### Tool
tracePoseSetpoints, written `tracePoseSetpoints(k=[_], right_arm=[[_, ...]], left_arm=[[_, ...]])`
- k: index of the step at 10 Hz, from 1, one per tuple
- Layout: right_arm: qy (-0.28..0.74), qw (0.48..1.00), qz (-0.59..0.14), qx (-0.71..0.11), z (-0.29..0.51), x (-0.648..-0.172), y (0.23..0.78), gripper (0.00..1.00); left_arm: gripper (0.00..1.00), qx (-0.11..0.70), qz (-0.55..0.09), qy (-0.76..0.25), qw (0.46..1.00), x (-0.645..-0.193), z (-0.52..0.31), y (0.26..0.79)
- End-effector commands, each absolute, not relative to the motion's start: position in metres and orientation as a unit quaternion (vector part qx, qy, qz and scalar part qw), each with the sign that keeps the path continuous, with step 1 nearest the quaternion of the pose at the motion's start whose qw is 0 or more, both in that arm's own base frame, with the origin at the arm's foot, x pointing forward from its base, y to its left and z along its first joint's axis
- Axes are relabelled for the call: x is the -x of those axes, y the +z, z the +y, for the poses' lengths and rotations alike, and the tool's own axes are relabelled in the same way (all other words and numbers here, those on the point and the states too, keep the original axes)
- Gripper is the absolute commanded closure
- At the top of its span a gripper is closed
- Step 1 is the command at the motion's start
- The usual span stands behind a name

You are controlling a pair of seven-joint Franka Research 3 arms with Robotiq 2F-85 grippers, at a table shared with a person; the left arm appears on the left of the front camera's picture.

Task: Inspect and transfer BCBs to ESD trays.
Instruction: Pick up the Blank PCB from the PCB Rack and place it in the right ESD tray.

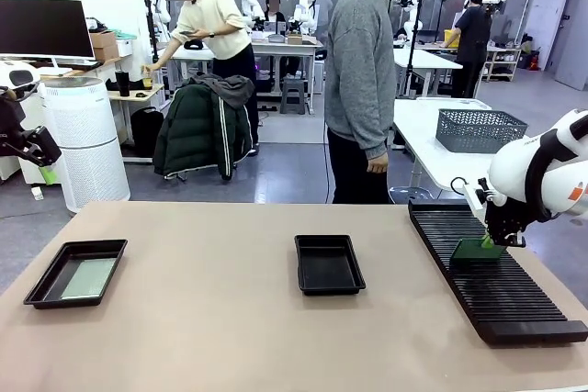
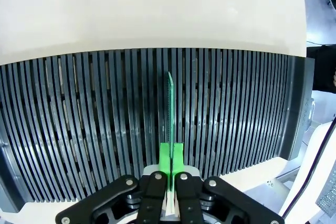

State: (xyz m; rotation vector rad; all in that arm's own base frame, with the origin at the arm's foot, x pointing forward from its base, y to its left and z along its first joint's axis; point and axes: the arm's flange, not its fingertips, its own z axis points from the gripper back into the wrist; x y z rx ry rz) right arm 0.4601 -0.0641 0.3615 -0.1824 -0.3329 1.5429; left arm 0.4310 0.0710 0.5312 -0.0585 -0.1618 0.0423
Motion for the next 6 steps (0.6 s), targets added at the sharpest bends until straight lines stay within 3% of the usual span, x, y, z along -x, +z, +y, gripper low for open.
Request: tracePoseSetpoints(k=[1,6], right_arm=[[0.693,0.701,-0.150,0.082,-0.064,-0.460,0.361,0.98],[0.706,0.700,-0.098,0.047,-0.067,-0.489,0.390,0.98]], left_arm=[[0.00,0.029,-0.081,0.019,0.996,-0.431,0.072,0.530],[0.00,0.029,-0.081,0.019,0.996,-0.431,0.072,0.530]])
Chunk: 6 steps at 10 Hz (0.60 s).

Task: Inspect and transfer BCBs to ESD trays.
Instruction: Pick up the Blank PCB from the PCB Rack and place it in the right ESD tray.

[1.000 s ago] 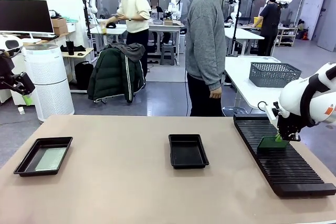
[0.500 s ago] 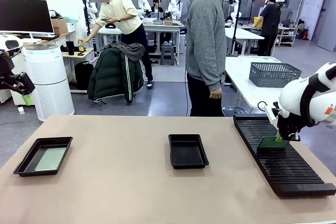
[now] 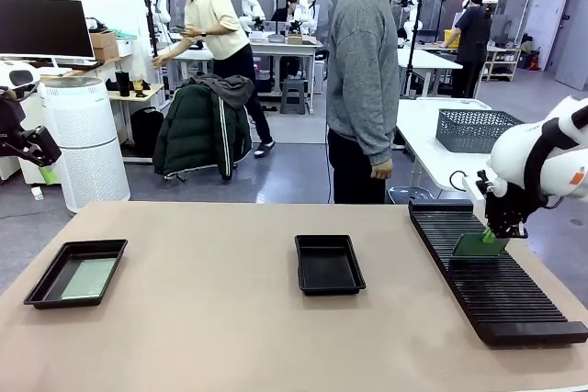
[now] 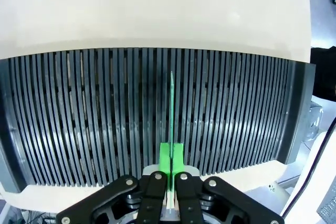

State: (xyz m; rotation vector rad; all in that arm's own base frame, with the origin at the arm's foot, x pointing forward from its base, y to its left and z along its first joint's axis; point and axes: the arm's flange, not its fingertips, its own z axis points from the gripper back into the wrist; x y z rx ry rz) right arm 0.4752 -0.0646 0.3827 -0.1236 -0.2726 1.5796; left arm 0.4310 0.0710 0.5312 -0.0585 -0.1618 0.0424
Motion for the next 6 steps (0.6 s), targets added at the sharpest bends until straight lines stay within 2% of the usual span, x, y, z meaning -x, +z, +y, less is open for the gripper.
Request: tracePoseSetpoints(k=[1,4,6], right_arm=[[0.708,0.700,-0.088,0.043,-0.069,-0.498,0.393,0.98],[0.707,0.702,-0.074,0.027,-0.071,-0.516,0.406,0.98],[0.697,0.712,-0.082,0.021,-0.071,-0.511,0.430,0.98]], left_arm=[[0.00,0.029,-0.081,0.019,0.996,-0.431,0.072,0.530],[0.00,0.029,-0.081,0.019,0.996,-0.431,0.072,0.530],[0.00,0.029,-0.081,0.019,0.996,-0.431,0.072,0.530]])
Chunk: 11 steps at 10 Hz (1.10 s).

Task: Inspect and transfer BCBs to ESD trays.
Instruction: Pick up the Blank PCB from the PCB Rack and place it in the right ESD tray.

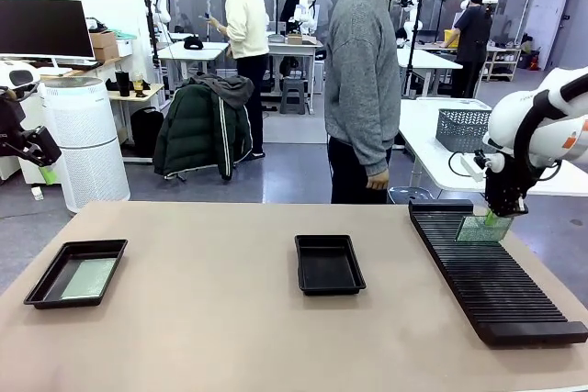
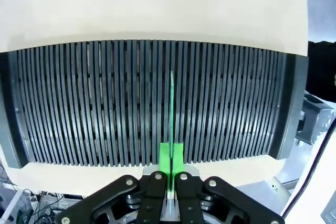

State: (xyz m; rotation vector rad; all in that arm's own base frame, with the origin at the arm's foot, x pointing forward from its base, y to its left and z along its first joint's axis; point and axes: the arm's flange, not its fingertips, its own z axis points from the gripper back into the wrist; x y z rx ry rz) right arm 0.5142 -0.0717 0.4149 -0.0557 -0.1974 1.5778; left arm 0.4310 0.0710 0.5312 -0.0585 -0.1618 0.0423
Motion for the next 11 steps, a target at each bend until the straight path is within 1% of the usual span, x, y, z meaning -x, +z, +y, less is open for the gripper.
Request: tracePoseSetpoints(k=[1,4,6,11], right_arm=[[0.688,0.721,-0.083,0.009,-0.067,-0.504,0.450,0.98],[0.673,0.738,-0.050,-0.002,-0.056,-0.486,0.508,0.98],[0.671,0.740,-0.048,-0.005,-0.052,-0.479,0.547,0.98],[0.667,0.744,-0.048,-0.018,-0.048,-0.470,0.606,0.98]], left_arm=[[0.00,0.029,-0.081,0.019,0.996,-0.431,0.072,0.530],[0.00,0.029,-0.081,0.019,0.996,-0.431,0.072,0.530],[0.00,0.029,-0.081,0.019,0.996,-0.431,0.072,0.530],[0.00,0.029,-0.081,0.019,0.996,-0.431,0.072,0.530]])
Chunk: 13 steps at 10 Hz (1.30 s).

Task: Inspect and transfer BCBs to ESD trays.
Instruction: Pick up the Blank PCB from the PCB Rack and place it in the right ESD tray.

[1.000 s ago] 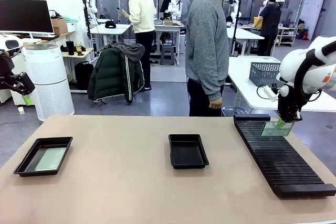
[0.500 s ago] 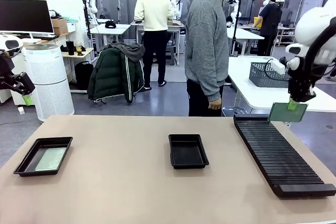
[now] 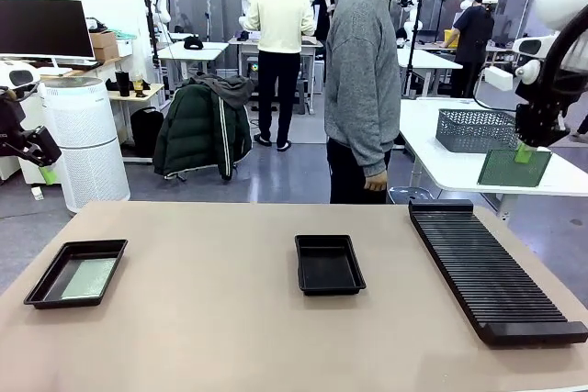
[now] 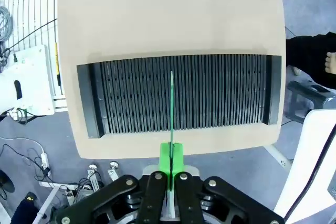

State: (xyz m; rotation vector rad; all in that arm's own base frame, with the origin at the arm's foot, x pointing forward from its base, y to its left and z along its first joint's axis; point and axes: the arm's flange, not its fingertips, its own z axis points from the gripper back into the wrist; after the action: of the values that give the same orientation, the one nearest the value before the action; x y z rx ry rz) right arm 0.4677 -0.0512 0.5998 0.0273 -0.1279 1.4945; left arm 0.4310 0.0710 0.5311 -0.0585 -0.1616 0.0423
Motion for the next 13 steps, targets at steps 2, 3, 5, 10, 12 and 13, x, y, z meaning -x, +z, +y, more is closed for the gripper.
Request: tracePoseSetpoints(k=[2,3,5,10,12,13], right_arm=[[0.665,0.746,-0.048,-0.016,-0.052,-0.465,0.621,0.98],[0.664,0.746,-0.050,-0.017,-0.055,-0.464,0.627,0.98],[0.663,0.746,-0.064,-0.031,-0.065,-0.463,0.635,0.98],[0.672,0.738,-0.058,-0.015,-0.056,-0.463,0.627,0.98],[0.672,0.738,-0.058,-0.015,-0.056,-0.463,0.627,0.98],[0.672,0.738,-0.058,-0.015,-0.056,-0.463,0.627,0.98]], left_arm=[[0.00,0.029,-0.081,0.019,0.996,-0.431,0.072,0.530],[0.00,0.029,-0.081,0.019,0.996,-0.431,0.072,0.530],[0.00,0.029,-0.081,0.019,0.996,-0.431,0.072,0.530],[0.00,0.029,-0.081,0.019,0.996,-0.431,0.072,0.530],[0.00,0.029,-0.081,0.019,0.996,-0.431,0.072,0.530],[0.00,0.029,-0.081,0.019,0.996,-0.431,0.072,0.530]])
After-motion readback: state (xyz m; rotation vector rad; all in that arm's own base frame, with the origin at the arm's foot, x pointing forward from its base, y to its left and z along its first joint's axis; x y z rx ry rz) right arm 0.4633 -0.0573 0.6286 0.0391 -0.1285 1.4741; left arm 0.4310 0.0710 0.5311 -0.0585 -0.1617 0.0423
